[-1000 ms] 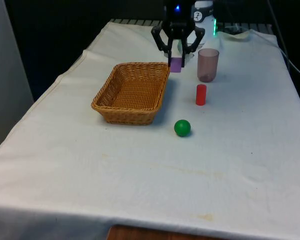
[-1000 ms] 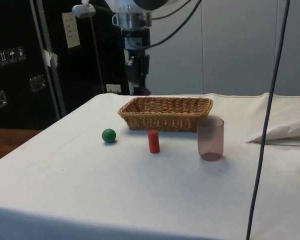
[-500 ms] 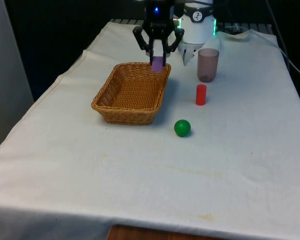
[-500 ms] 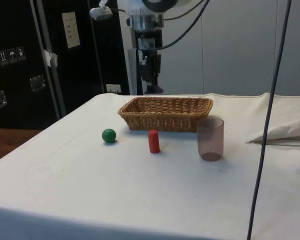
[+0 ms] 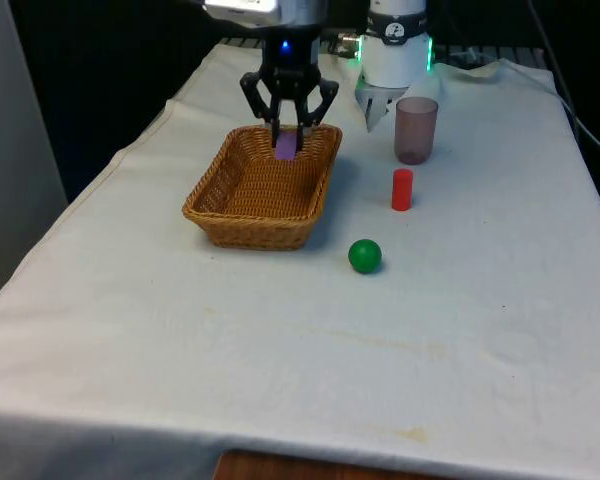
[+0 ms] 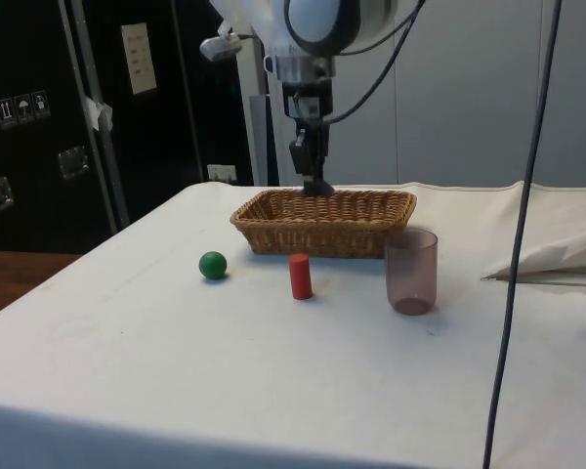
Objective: Pick up the triangular block and place it into the basket.
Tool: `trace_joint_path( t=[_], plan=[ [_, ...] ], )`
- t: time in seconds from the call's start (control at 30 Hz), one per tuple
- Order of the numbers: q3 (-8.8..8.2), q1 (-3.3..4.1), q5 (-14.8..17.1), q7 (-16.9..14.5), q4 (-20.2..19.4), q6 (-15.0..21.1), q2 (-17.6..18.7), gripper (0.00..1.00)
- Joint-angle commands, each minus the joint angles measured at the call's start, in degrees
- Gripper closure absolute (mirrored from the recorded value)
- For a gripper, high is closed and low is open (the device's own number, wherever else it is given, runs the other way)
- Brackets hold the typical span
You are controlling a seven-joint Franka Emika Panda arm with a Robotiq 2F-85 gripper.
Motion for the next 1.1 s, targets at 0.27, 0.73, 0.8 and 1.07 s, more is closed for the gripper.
trace_joint_path(
  t=[0.27, 0.73, 0.8, 1.07],
  plan=[
    [-0.97, -0.92, 1.32, -2.41, 0.11, 4.47, 3.38, 0.67],
    [-0.86, -0.40, 2.58, -1.66, 1.60, 10.94, 9.51, 0.67],
    [0.23, -1.38, 3.95, -2.81, 1.32, 12.38, 9.63, 0.67],
    [-0.11, -1.26, 3.67, -2.23, 1.43, 13.87, 10.94, 0.67]
  ],
)
